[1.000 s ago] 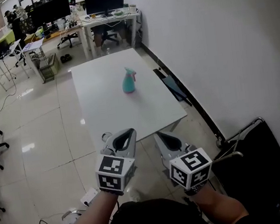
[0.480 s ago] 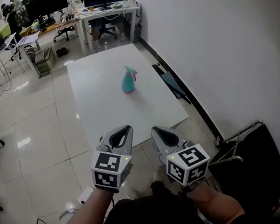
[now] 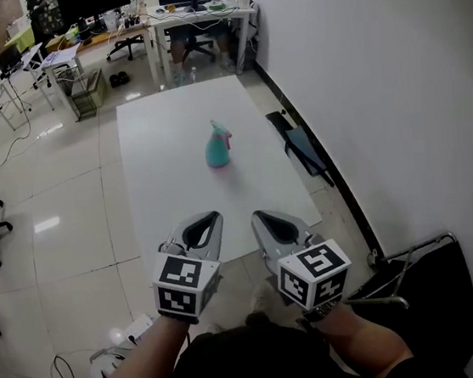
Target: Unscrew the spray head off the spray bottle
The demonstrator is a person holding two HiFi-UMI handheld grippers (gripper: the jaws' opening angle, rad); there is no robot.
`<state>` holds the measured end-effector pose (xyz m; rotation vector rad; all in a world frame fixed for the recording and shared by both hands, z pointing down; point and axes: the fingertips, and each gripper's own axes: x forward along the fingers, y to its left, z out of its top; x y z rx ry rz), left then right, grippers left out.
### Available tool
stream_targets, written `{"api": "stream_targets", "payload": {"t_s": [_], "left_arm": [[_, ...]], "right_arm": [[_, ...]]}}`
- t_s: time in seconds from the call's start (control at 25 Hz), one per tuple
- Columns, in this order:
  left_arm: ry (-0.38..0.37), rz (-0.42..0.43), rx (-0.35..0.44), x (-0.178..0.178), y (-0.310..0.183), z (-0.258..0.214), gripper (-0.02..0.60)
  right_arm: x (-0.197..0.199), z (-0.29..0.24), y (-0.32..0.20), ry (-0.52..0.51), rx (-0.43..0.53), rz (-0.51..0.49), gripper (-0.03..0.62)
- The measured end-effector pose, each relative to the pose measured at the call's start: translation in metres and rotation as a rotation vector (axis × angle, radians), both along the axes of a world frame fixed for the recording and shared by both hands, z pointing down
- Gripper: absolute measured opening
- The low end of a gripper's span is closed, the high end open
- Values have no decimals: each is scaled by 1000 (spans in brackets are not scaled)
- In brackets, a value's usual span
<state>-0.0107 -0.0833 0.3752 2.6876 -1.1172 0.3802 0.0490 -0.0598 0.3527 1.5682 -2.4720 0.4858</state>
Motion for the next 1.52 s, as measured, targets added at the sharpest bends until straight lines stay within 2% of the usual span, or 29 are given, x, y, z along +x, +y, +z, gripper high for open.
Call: {"api": "stream_targets", "payload": {"t_s": [0.24, 0.64, 0.96, 1.52], "left_arm": [[-22, -71, -17, 28, -25, 7, 34], [-64, -171, -44, 49, -46, 23, 58], [-98, -192, -62, 47, -58, 33, 89], [-111, -156, -124, 36, -115, 70, 223]], "right_arm": [[31, 2, -31, -7, -12, -76, -9], [59, 9, -56, -24, -22, -179, -9], [59, 11, -69, -36, -17, -210, -9], [61, 21, -111, 13, -47, -165, -9]]}}
